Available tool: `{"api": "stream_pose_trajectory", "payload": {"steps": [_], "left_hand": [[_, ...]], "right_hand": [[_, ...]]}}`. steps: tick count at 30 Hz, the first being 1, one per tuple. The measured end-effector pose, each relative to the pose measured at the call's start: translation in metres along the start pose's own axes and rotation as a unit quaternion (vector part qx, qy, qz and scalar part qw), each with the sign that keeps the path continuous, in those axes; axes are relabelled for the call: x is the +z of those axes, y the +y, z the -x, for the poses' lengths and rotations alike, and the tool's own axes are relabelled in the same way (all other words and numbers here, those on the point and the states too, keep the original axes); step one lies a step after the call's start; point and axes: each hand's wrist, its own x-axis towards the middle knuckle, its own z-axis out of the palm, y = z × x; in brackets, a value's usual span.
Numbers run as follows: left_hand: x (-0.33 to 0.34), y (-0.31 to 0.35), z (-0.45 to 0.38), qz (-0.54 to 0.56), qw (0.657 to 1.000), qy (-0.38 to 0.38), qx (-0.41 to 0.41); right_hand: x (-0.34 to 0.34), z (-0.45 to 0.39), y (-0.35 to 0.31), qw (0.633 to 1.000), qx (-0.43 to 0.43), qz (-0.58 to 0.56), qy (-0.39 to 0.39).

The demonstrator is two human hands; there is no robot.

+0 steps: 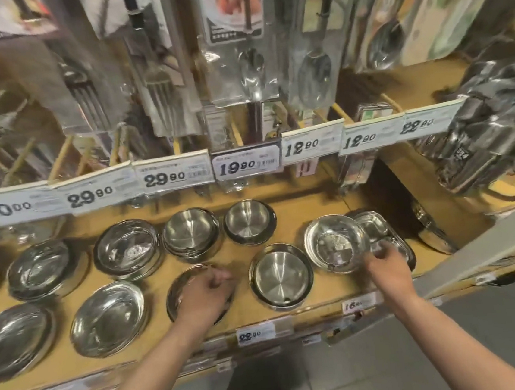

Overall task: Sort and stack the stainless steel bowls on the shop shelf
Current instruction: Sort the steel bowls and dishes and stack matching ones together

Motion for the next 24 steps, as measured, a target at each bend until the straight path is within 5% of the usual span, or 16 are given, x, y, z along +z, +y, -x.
{"api": "stream_pose_trajectory", "payload": {"steps": [11,18,24], "left_hand": [[-0.003,-0.007,-0.01,-0.011,0.997,0.073,-0.036],[0.02,0.0,-0.013,0.021,0.999,0.04,-0.022],[0.047,0.008,-0.022,-0.16,0.986,0.036,0.035]], "right_hand": [[0.007,-0.039,0.0,0.997,0.057,0.026,-0.034],[-0.011,-0.028,-0.011,0.965,0.122,-0.199,-0.119],[-0.02,-0.009,-0.017,0.94,0.145,-0.249,-0.184]]}}
